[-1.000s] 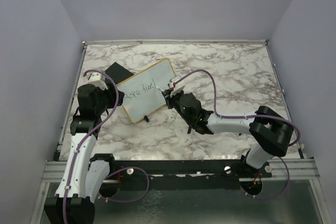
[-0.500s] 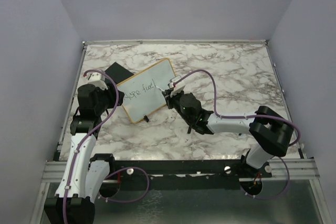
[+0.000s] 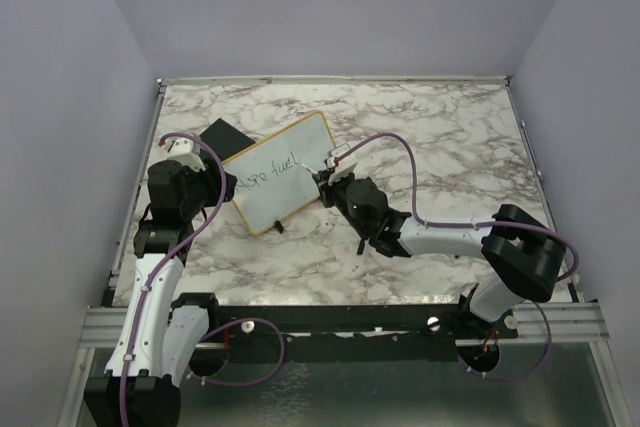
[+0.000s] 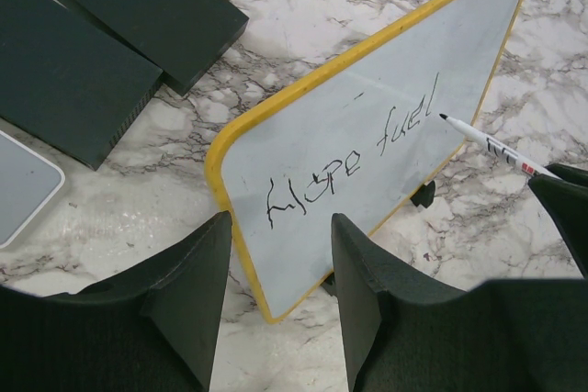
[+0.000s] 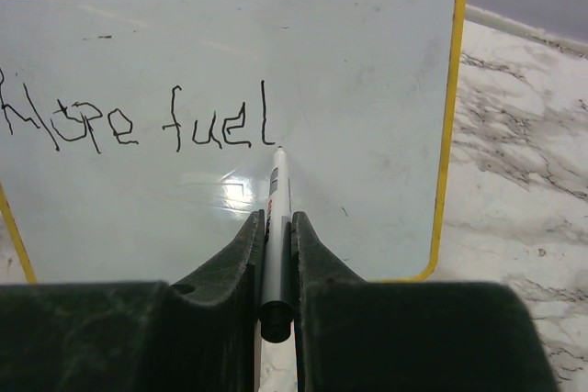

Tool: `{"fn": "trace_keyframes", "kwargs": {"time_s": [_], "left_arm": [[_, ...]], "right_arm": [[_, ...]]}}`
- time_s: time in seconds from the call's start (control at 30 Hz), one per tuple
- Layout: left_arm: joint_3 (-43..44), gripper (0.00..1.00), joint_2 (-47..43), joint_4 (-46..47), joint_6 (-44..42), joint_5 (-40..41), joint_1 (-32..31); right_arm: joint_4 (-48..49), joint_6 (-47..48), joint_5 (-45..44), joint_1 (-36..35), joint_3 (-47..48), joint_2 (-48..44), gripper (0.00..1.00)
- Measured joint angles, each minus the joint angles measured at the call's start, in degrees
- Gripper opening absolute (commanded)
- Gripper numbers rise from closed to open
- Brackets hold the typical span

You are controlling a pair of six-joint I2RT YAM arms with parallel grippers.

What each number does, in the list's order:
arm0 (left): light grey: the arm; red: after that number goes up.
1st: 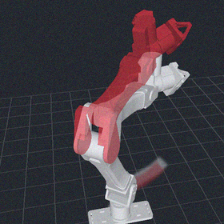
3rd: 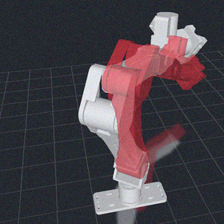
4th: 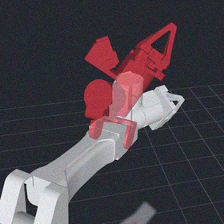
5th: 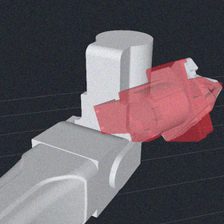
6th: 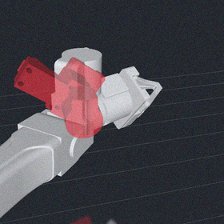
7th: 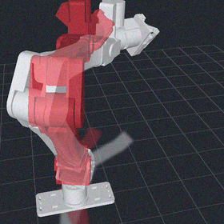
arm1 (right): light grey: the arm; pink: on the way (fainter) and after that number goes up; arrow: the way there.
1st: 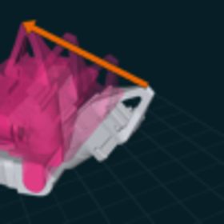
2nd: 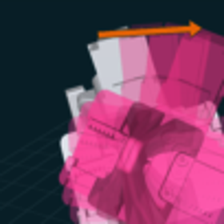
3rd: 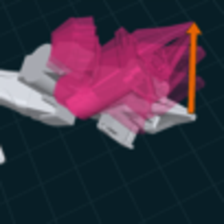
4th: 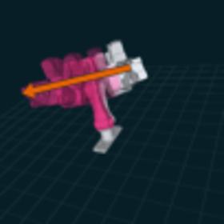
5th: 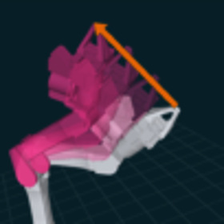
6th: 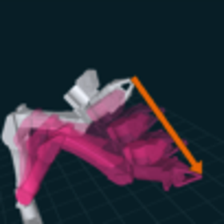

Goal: Write a sentence on the whiteboard

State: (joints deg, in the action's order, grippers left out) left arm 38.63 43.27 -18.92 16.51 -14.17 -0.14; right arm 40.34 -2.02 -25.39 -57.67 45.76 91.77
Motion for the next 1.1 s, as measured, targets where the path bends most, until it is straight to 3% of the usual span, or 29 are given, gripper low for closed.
{"fn": "trace_keyframes", "kwargs": {"time_s": [0.3, 1.1], "left_arm": [[0.00, 0.49, 0.00, 0.00, 0.02, -0.02, 0.00], [0.00, 0.50, 0.00, 0.00, 0.02, -0.22, 0.00]], "right_arm": [[-0.04, 0.04, 0.55, 0.02, -1.77, -3.65, 0.00], [-0.31, 0.59, -0.13, 0.48, 1.95, -0.22, 0.01]]}}
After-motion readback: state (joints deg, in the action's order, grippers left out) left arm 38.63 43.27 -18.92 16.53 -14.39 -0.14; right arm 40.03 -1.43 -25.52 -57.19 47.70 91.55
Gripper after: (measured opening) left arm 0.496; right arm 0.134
